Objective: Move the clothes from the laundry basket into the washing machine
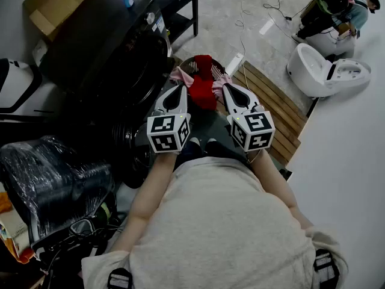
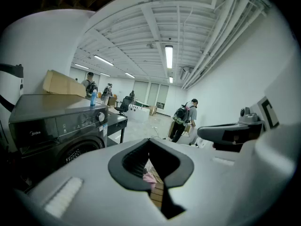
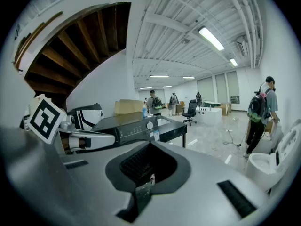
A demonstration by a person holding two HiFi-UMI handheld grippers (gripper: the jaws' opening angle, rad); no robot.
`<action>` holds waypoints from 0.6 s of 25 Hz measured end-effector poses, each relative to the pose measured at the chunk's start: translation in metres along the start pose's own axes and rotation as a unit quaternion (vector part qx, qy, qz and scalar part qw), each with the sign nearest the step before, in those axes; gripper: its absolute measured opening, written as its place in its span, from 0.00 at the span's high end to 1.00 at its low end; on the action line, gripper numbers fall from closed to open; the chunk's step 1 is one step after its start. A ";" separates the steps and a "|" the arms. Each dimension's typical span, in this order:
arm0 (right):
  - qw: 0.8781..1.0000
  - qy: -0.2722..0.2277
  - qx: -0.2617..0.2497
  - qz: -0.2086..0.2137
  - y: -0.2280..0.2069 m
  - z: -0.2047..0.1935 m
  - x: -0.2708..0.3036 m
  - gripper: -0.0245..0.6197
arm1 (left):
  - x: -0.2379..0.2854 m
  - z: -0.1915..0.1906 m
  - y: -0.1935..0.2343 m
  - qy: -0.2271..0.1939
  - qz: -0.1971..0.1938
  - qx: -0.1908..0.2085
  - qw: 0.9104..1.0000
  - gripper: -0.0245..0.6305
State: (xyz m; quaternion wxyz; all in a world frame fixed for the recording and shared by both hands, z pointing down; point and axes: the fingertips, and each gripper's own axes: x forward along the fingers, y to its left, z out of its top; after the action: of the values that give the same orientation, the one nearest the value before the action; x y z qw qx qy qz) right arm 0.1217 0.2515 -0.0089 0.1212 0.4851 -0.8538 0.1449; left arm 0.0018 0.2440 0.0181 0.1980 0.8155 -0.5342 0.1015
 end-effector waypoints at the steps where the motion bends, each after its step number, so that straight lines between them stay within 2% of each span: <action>1: 1.000 0.000 0.001 0.000 0.000 0.000 0.000 0.95 | 0.001 -0.002 0.001 0.003 0.000 -0.001 1.000 0.95; 9: 1.000 -0.001 -0.002 0.005 0.013 0.002 0.002 0.95 | 0.002 -0.009 0.000 0.014 -0.019 -0.002 1.000 0.95; 15: 1.000 -0.002 0.003 0.004 0.019 0.008 0.009 0.95 | 0.000 0.000 -0.001 0.011 -0.057 0.025 0.998 0.95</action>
State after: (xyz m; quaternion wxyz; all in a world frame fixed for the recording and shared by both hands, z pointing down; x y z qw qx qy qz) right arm 0.0997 0.2507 -0.0154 0.1171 0.4823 -0.8556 0.1468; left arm 0.0028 0.2447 0.0174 0.1888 0.8480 -0.4823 0.1122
